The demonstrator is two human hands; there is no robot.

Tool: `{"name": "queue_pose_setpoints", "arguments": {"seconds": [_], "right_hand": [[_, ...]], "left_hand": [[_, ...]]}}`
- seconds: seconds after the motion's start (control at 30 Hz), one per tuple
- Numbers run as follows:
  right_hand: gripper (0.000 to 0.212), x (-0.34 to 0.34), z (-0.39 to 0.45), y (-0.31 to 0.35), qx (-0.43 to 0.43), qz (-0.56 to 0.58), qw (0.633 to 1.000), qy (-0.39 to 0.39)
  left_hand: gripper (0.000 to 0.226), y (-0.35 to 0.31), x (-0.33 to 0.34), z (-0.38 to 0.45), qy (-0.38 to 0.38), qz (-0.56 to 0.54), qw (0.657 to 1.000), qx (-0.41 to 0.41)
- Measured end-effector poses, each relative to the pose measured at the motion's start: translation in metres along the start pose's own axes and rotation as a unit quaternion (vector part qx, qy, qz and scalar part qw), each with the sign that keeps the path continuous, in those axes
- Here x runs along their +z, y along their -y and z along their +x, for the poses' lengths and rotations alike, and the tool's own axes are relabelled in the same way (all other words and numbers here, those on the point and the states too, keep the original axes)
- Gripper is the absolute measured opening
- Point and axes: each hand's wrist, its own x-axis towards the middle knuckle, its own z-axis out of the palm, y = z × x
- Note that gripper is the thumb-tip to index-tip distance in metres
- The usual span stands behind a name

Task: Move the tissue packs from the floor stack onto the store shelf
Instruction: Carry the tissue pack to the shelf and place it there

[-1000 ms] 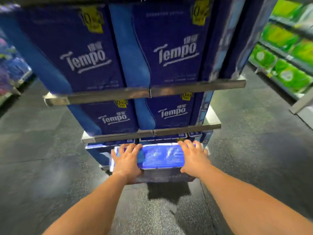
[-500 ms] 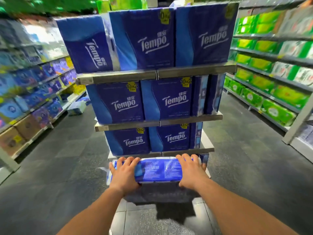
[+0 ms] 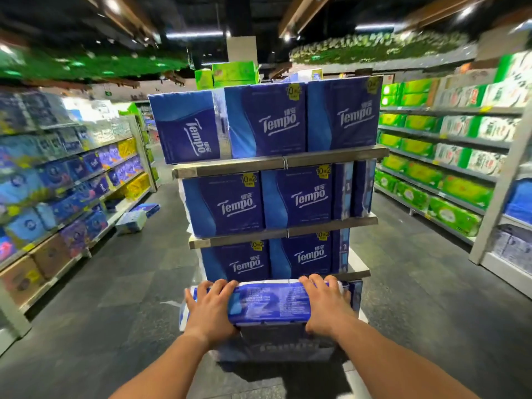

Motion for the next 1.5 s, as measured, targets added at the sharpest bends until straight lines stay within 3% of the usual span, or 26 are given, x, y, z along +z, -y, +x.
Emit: {"name": "queue_pose_setpoints", "arguments": {"seconds": [0.23,0.4,0.63,0.8,1.17,1.5], "right_hand": [[0.104,-0.034,-0.003,0.04,-0.024,-0.005,0.998,-0.051],[0.094,-0.093,0.01,0.073,-0.056,-0.014,0.982,-0.181],[0.096,-0.19,0.027,0.118,-0.106,-0.041,0.926,-0.36],[0.103,-0.238,0.042,0.152,-0.153,-0.061,0.877,-0.452],[0.1,-0.272,0.119,0.216,-0.182,-0.04,0.874,-0.448],[0.096,-0.298,0.309,0.25,-0.217,-0.025,0.88,-0.422]], "left_hand": [[0.103,0.031,-0.044,-0.006,-0.049,-0.018,0.999,-0.003],[0.096,0.053,-0.11,0.013,-0.168,-0.015,0.985,0.021],[0.094,0.074,-0.221,0.03,-0.352,0.023,0.934,0.052],[0.092,0.096,-0.272,0.031,-0.436,0.03,0.899,0.039],[0.095,0.164,-0.321,0.091,-0.465,0.085,0.881,0.023],[0.101,0.236,-0.331,0.25,-0.423,0.099,0.901,-0.006]]}}
